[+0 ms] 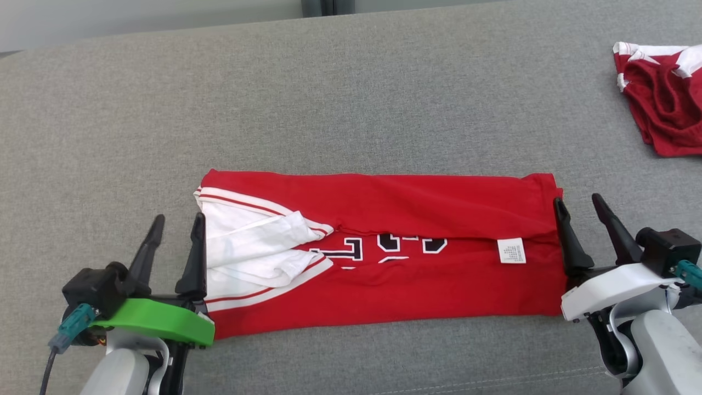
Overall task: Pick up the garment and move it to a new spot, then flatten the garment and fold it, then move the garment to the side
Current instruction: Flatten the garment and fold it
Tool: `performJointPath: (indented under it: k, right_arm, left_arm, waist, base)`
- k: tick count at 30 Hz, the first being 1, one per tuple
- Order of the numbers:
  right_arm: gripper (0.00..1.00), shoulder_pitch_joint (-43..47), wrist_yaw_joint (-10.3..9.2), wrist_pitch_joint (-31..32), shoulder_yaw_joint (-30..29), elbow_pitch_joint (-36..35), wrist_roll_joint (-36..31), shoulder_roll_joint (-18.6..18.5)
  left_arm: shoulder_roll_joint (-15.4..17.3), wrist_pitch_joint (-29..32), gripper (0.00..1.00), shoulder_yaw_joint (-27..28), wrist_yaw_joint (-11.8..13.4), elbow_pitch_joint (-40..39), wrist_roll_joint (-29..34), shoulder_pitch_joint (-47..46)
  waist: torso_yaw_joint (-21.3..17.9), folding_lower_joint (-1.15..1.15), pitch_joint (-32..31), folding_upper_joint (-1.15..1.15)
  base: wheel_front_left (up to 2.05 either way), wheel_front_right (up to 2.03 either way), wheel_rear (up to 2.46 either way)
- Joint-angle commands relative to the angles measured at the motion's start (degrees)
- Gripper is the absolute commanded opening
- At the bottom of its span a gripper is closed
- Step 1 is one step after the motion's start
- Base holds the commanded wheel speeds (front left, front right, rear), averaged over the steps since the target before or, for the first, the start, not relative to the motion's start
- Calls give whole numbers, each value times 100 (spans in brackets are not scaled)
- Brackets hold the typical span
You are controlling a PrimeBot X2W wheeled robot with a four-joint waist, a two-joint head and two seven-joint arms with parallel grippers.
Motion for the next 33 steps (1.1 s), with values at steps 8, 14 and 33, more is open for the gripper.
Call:
performJointPath:
  k: [8, 14, 33]
  right_arm:
    - [100, -28, 0, 114, -140, 247, 65, 41]
    - [100, -120, 0, 150, -132, 865, 87, 176]
    - [0, -421, -6, 7, 58, 2024, 534, 412]
  left_arm:
    - [-523, -14, 100, 1085, -43, -536, 1312, 281]
    - [-990, -15, 100, 1781, -237, -717, 2023, 494]
    - [-1456, -15, 100, 2620, -649, -504, 2797, 627]
  waist:
    - [53, 0, -113, 0]
    - [155, 0, -110, 0]
    - [255, 0, -190, 0]
  base:
    - [0, 0, 0]
    - [0, 0, 0]
    - [0, 0, 0]
